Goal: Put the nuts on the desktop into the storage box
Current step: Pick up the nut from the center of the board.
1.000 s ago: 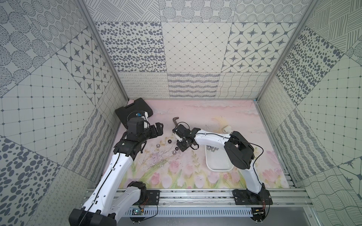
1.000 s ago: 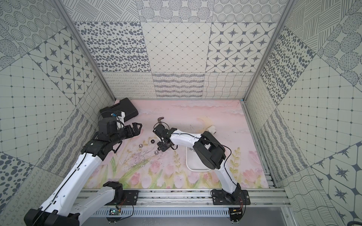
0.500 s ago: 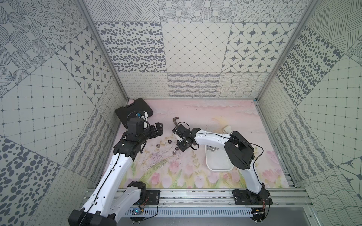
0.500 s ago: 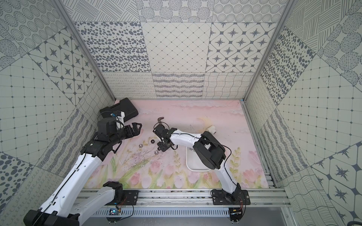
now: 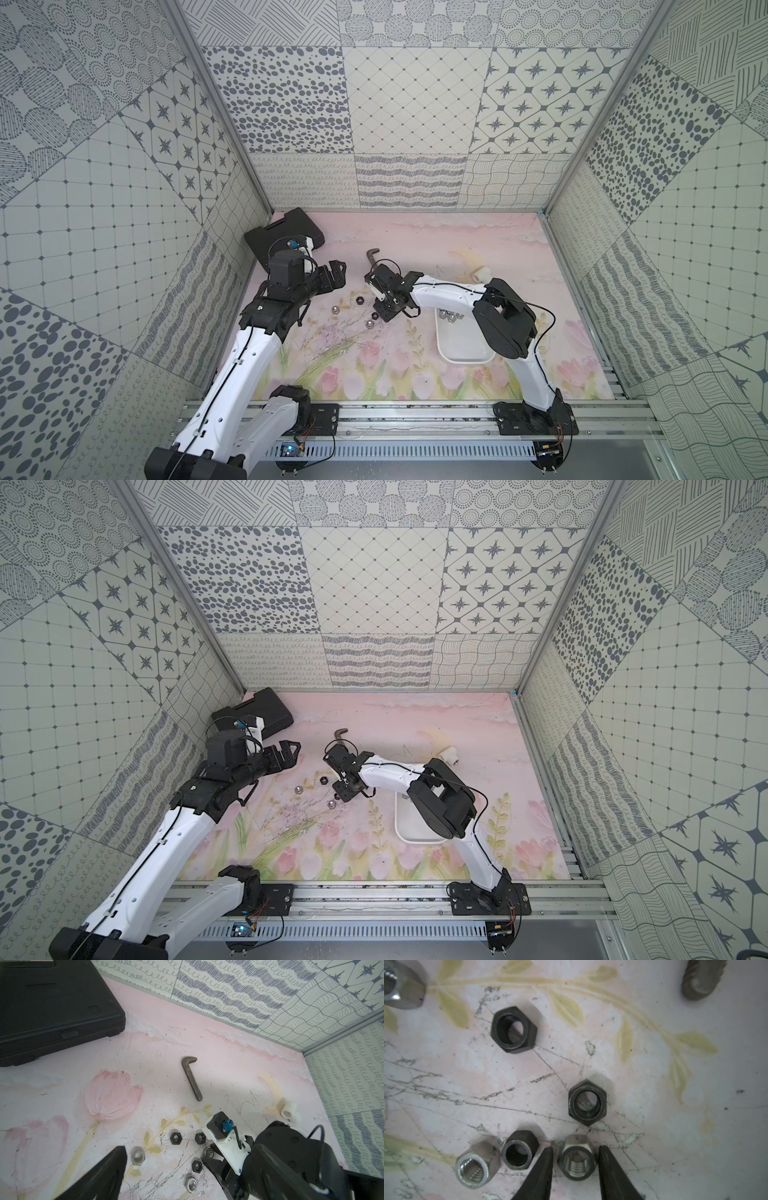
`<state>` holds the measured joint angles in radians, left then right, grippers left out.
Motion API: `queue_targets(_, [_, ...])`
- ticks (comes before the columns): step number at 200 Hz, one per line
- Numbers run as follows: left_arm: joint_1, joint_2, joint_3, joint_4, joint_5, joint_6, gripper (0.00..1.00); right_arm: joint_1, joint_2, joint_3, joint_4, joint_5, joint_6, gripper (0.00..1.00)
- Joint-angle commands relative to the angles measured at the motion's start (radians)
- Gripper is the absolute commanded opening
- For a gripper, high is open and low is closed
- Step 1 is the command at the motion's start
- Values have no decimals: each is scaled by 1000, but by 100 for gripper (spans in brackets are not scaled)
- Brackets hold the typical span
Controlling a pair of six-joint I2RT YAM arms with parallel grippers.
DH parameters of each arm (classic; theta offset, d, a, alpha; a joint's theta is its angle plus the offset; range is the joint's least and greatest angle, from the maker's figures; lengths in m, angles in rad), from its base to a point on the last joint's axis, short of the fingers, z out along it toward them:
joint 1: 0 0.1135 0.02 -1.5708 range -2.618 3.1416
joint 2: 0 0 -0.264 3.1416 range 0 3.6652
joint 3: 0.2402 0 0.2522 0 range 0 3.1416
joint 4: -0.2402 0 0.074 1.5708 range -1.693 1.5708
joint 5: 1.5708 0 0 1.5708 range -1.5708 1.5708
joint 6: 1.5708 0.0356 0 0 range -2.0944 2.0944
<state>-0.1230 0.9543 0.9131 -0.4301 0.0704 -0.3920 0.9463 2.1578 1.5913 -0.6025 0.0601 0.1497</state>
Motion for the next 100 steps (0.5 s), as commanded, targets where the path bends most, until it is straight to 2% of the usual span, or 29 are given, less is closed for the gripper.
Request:
queue_targets(1, [-3, -6, -1, 11, -2, 5, 99, 5, 24, 21, 1, 7, 5, 30])
queue_targets(16, [-1, -5, -1, 11, -3, 5, 99, 5, 11, 14, 1, 13, 5, 24])
queue_targets(49, [-3, -4, -3, 11, -3, 5, 99, 5, -68, -36, 9, 40, 16, 23])
queue_targets(100, [-2, -1, -4, 14, -6, 4, 99, -32, -362, -233, 119, 70, 88, 20])
